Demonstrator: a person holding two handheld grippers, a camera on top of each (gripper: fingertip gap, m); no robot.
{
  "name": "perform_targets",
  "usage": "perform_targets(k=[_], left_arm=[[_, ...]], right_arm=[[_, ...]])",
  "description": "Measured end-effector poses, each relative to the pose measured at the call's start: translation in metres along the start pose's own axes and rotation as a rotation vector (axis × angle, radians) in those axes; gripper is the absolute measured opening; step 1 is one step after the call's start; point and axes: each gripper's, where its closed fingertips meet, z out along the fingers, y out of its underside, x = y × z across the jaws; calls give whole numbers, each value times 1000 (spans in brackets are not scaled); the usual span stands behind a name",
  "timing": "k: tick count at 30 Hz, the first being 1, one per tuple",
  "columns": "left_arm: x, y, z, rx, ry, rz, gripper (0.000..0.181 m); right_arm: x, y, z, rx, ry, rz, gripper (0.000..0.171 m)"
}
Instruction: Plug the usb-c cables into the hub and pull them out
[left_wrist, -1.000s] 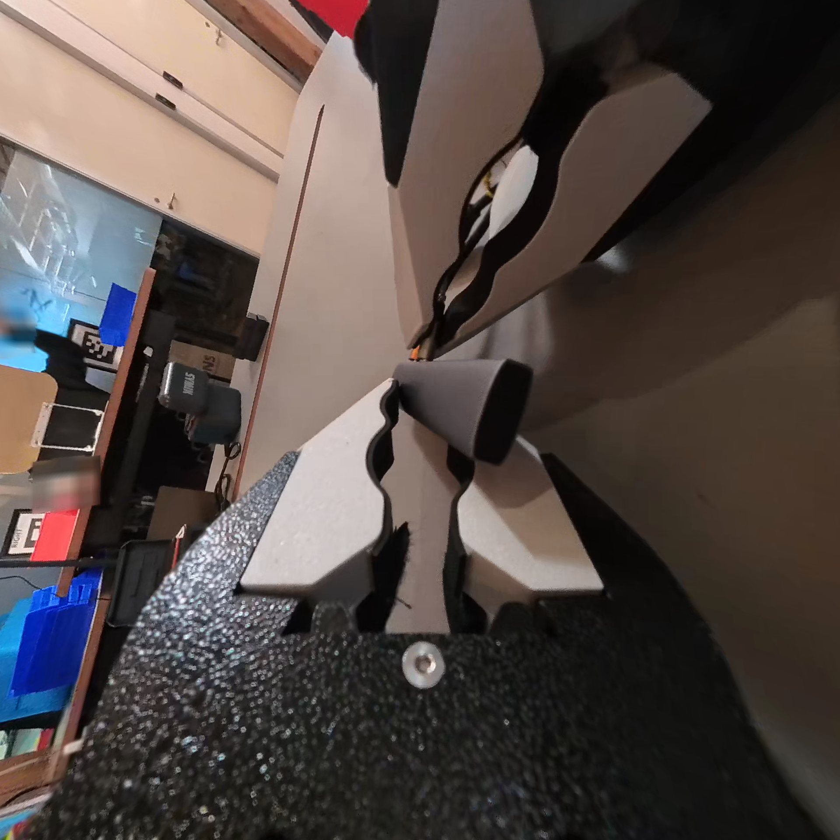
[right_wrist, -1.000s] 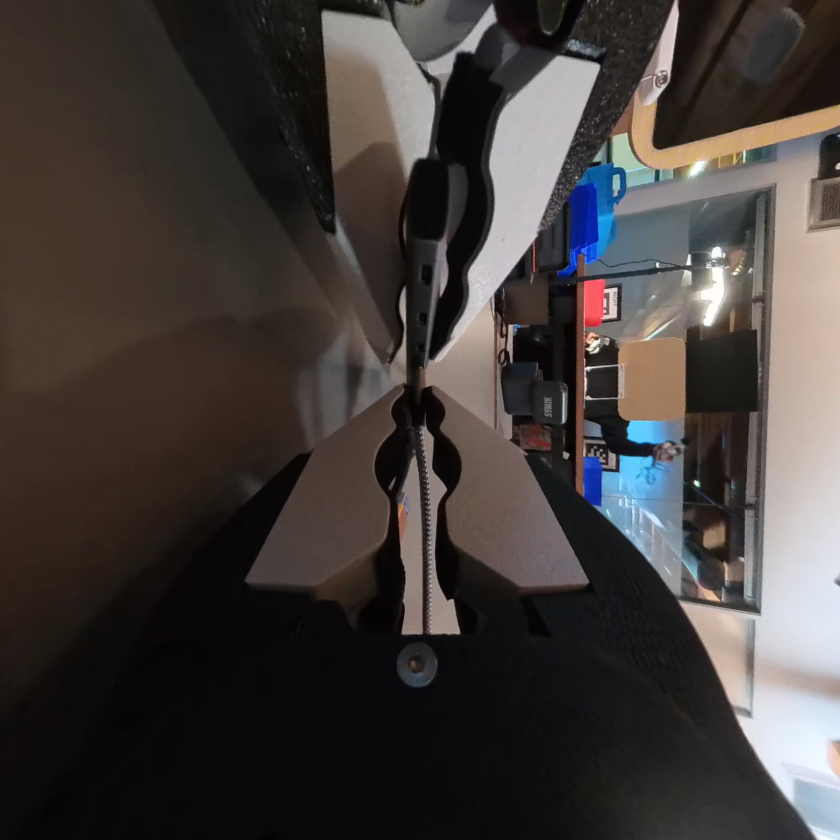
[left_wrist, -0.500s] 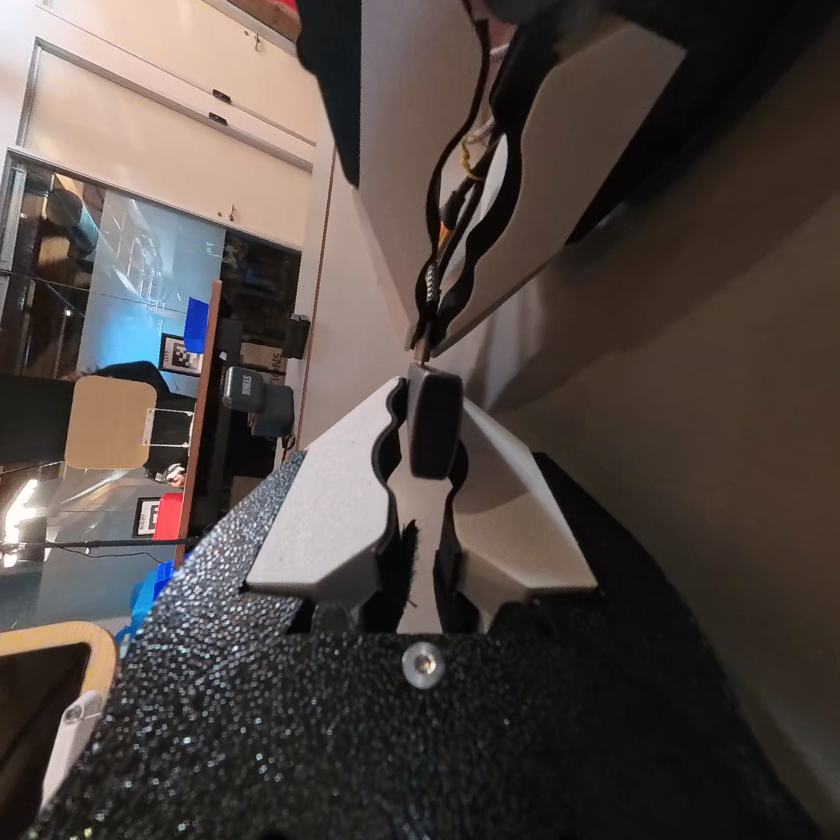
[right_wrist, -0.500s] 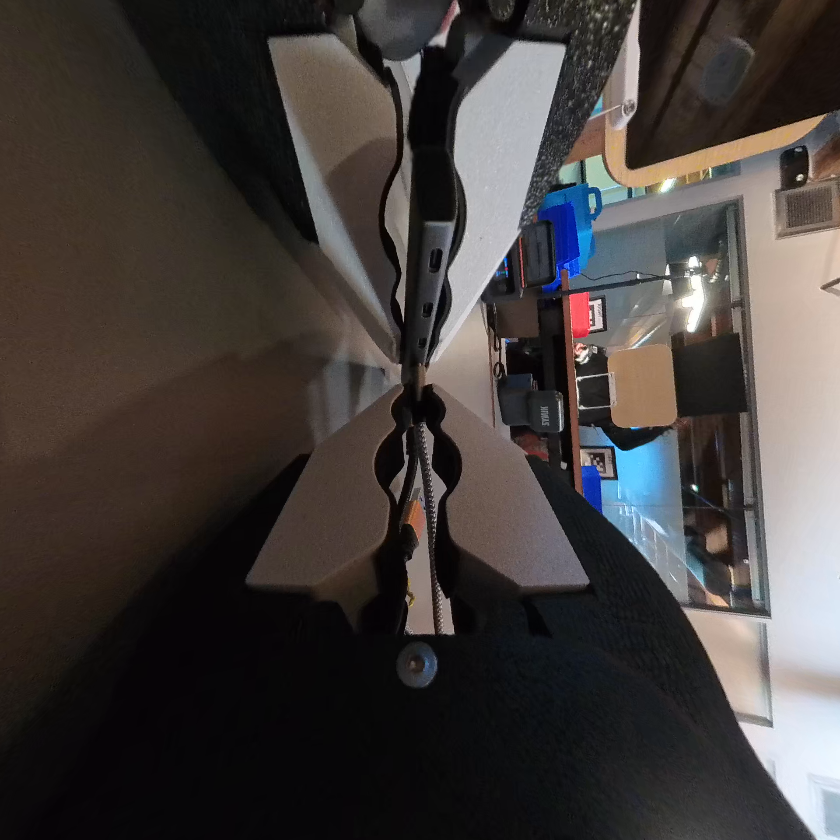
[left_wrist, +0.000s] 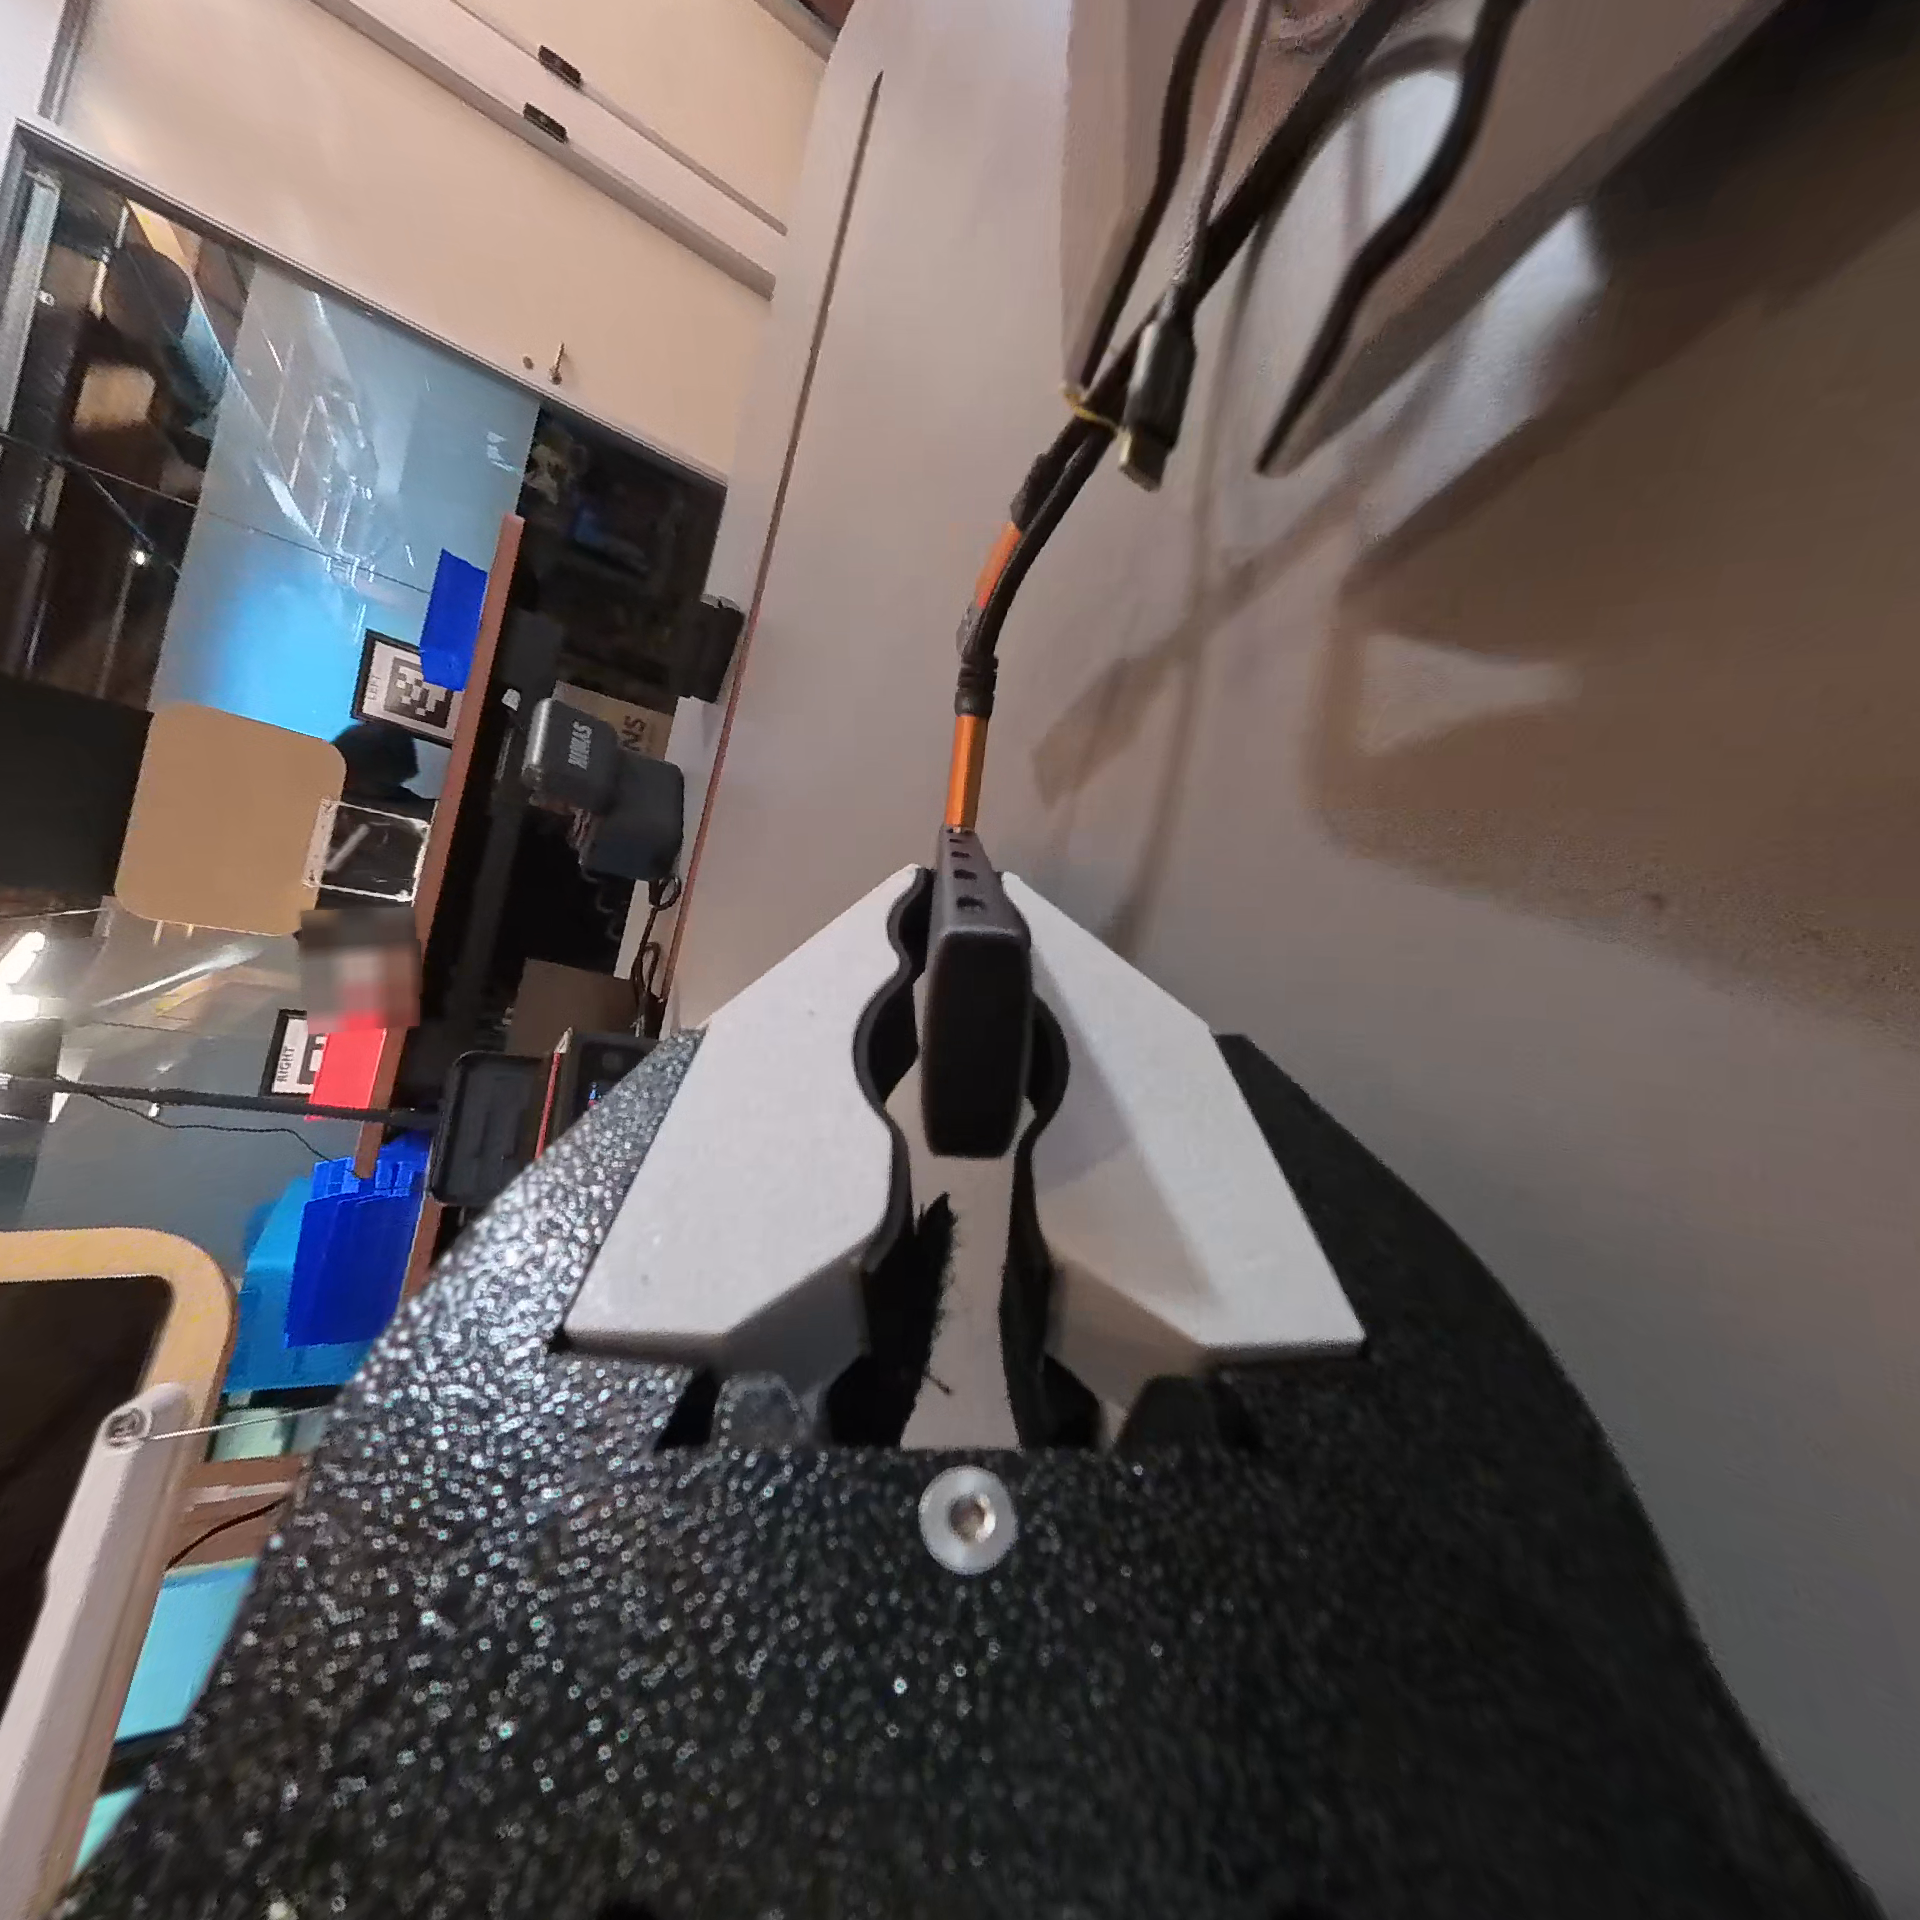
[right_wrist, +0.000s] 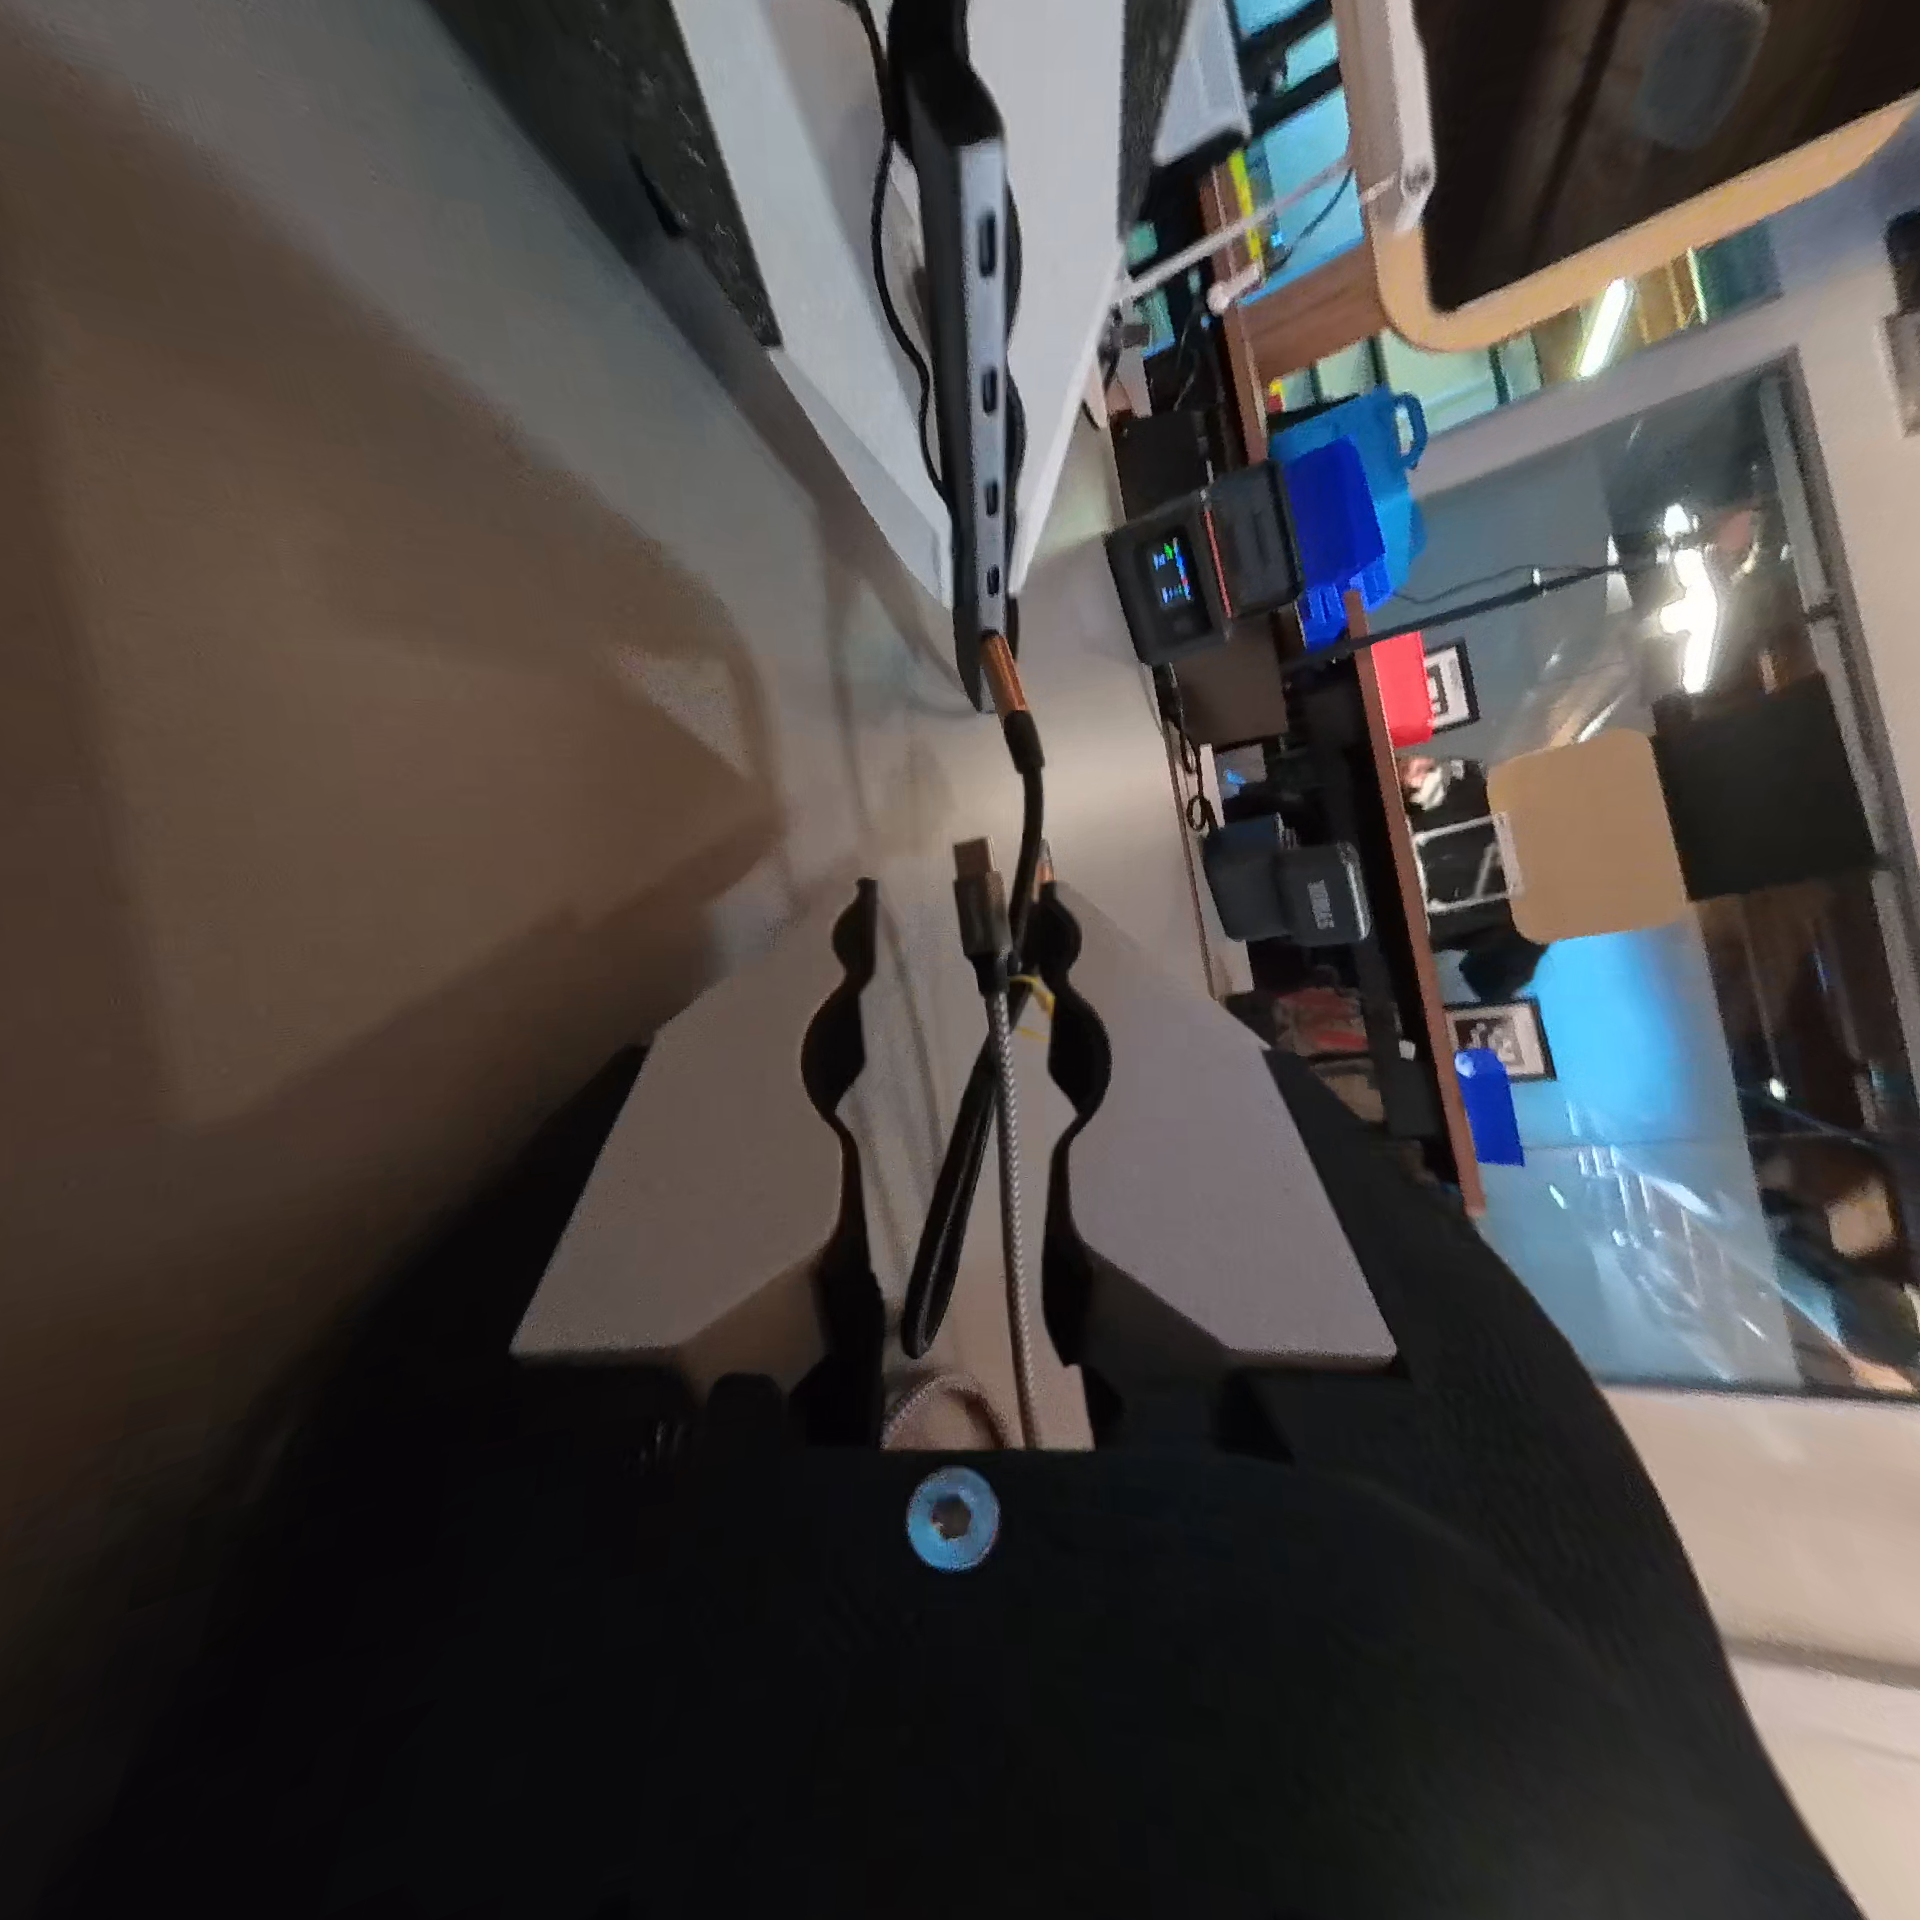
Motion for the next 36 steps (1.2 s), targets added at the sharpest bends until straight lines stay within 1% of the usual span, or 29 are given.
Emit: perform_targets(k=[3,7,10,12,14,17,19,21,23,24,25,27,31,34,36], left_arm=[[0,-1,2,-7,-6,27,8],[3,-2,4,-21,-16,113,8],[4,-5,4,-12,-16,126,8],[0,-4,5,-24,-38,140,8],[-12,2,3,-70,-101,134,9],[-23,12,4,-101,-123,64,8],[-25,15,5,-108,-127,50,9],[-27,15,6,-111,-132,56,8],[-30,16,6,-121,-148,51,8],[-32,17,5,-128,-158,43,8],[-35,19,5,-140,-172,32,8],[-38,23,5,-155,-175,-4,8],[-39,27,7,-176,-176,-32,8],[-42,27,6,-178,-191,-34,8],[-44,31,4,-194,-197,-47,7]], right_arm=[[5,-12,-3,37,11,-30,41],[9,-14,4,31,-30,57,41],[6,-7,11,-17,-40,26,41],[7,0,14,-70,-31,2,40],[10,10,13,-117,-9,-12,36],[14,33,11,-224,15,-36,34],[21,44,12,-283,52,-46,32],[27,50,12,-316,80,-34,32],[27,58,12,-363,71,17,32],[27,63,11,-379,69,41,23],[29,65,8,-395,82,44,2],[38,57,3,-354,132,25,1],[57,37,-11,-260,190,101,1],[59,38,-19,-251,160,211,4],[56,46,-26,-285,128,265,1]])
